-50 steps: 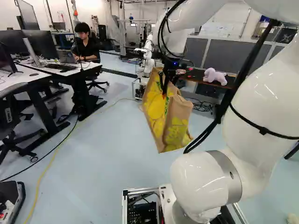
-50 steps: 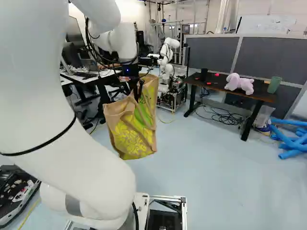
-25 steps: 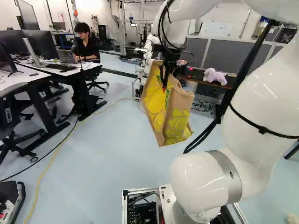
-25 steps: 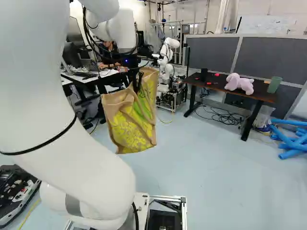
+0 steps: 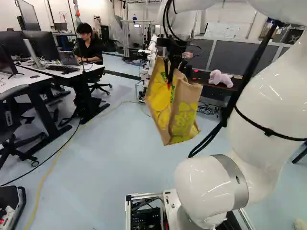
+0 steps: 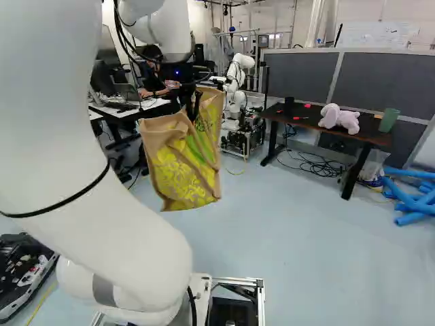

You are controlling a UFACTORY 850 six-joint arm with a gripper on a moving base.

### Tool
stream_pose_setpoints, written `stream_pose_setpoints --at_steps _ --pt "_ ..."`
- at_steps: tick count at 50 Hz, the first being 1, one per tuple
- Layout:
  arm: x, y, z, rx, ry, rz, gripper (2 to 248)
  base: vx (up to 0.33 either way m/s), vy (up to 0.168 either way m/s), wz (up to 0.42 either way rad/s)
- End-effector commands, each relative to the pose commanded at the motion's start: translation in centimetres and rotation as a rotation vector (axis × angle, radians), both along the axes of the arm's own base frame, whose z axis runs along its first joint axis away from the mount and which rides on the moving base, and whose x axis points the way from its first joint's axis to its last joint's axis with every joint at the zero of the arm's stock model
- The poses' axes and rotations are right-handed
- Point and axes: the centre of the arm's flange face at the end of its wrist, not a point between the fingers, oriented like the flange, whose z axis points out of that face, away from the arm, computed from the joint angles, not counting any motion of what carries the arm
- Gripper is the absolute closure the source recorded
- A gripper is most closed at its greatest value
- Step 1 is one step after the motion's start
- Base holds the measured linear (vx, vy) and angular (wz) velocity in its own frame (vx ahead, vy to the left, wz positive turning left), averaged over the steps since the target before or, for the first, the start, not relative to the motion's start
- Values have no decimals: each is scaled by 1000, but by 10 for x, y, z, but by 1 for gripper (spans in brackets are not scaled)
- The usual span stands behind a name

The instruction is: Pick up the bag on the ground and place it on the table

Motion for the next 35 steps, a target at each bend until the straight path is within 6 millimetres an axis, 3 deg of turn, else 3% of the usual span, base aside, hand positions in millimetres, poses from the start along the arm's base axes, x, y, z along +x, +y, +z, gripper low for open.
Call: stream_pose_setpoints --at_steps 35 --pt "5 0 55 2 1 6 229 0 0 0"
